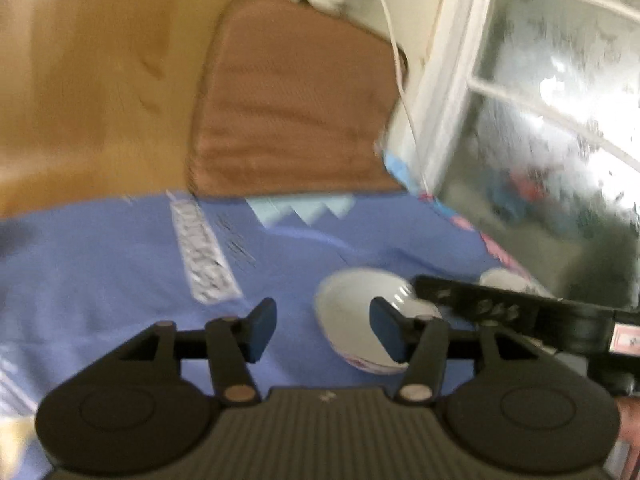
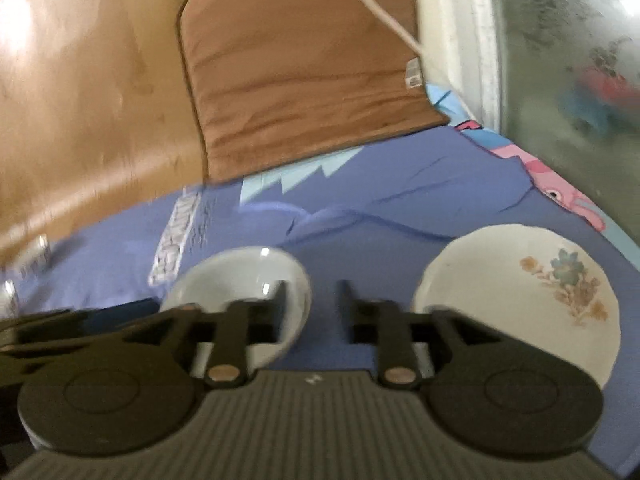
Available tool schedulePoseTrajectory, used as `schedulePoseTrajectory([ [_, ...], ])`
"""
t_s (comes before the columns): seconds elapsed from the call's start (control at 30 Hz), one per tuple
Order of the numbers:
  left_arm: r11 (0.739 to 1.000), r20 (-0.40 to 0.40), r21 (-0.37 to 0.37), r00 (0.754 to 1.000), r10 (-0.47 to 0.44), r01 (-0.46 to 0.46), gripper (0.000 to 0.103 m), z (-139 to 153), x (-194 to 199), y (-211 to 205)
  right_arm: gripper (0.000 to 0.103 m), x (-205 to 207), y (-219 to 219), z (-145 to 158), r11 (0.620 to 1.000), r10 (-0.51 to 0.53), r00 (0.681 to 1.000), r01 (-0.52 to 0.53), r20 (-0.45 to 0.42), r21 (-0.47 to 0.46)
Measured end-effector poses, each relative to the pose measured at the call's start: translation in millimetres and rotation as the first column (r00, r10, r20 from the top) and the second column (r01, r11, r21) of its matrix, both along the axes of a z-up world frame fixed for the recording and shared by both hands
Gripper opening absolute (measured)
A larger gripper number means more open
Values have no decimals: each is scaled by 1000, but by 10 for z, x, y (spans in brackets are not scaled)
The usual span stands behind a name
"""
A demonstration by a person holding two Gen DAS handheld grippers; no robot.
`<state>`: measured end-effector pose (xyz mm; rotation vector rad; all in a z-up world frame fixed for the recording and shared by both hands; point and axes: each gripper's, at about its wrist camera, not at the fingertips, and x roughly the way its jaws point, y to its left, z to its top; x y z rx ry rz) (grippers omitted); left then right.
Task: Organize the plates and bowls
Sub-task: 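Carry the bowl beside the plate stack and open the right gripper, then grasp the rim of a second floral bowl with the right gripper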
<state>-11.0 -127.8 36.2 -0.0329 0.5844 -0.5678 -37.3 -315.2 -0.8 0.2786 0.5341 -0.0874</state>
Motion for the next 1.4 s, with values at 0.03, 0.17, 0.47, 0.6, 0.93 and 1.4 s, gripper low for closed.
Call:
schedulePoseTrajectory([
  [0.03,1000,27,-2,999,16,-16,53,43,-38,107,45,-33,19,46,1000,-13,999,14,33,-12],
  [0.17,995,86,-2,991,102,-102,53,62,-191,635,45,-128,184,206,1000,22,992,-19,126,-24],
  [0.47,941,64,39,941,332,-335,53,-273,-342,1767,45,-14,1429,68,925,373,924,-363,87,-113],
  [0.6,906,64,28,905,421,-423,53,-342,-383,2186,45,73,1904,-120,880,470,882,-468,9,-77],
  [0.93,844,38,-78,844,535,-531,53,-373,-406,2527,45,189,2518,-281,833,540,839,-544,-66,-98],
  [1.4,735,0,-193,749,662,-650,58,-368,-497,2864,46,849,2877,5,838,545,833,-542,-96,60],
])
